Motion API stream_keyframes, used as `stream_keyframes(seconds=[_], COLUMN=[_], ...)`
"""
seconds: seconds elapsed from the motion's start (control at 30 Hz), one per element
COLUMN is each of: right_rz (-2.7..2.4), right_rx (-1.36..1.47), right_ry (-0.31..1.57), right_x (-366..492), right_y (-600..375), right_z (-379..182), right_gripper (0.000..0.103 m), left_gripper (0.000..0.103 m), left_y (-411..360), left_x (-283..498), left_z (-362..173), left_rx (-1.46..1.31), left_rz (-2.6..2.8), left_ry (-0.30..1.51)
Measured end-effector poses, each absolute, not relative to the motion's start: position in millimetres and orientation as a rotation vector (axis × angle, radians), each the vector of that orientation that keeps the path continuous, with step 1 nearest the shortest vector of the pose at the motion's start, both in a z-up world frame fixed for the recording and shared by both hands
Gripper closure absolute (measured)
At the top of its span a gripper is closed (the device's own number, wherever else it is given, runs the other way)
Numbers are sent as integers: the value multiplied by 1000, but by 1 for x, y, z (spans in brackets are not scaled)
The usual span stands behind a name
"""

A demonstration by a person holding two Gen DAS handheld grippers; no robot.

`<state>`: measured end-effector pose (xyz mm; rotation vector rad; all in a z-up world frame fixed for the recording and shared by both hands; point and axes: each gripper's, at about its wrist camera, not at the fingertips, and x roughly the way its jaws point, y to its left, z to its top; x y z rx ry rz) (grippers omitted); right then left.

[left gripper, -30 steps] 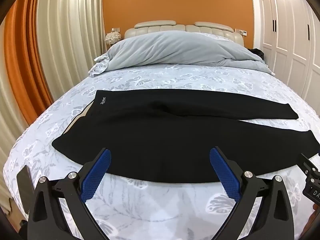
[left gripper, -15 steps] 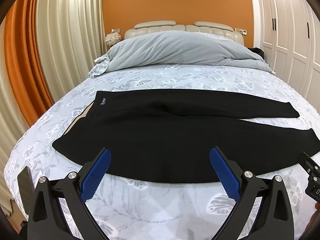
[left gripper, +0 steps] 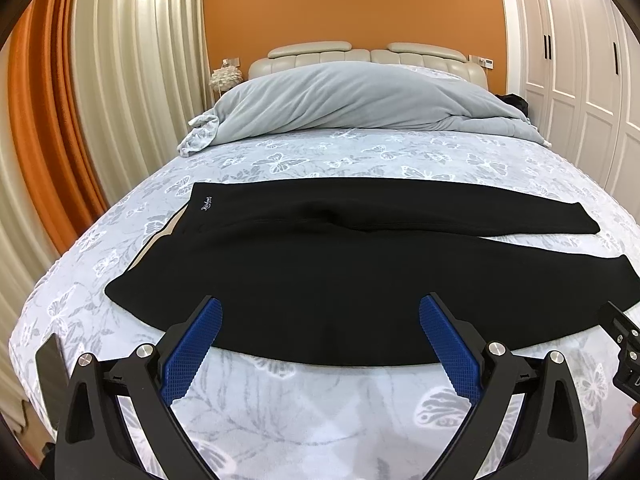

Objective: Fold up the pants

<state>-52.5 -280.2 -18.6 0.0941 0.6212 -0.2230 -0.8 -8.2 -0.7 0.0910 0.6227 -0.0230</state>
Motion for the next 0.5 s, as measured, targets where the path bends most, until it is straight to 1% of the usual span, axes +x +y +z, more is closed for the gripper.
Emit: stream_keyframes(seconds=[0.5], right_rz=[-224], right_rx=[94], right_ry=[620], right_x=[-52], right_y=[-280], right_z=[-18], right_gripper=[5], left_gripper=[6], left_y=[-10], left_x=[0], left_z=[0], left_rx=[95], left_rz=[-26], left_ry=[623])
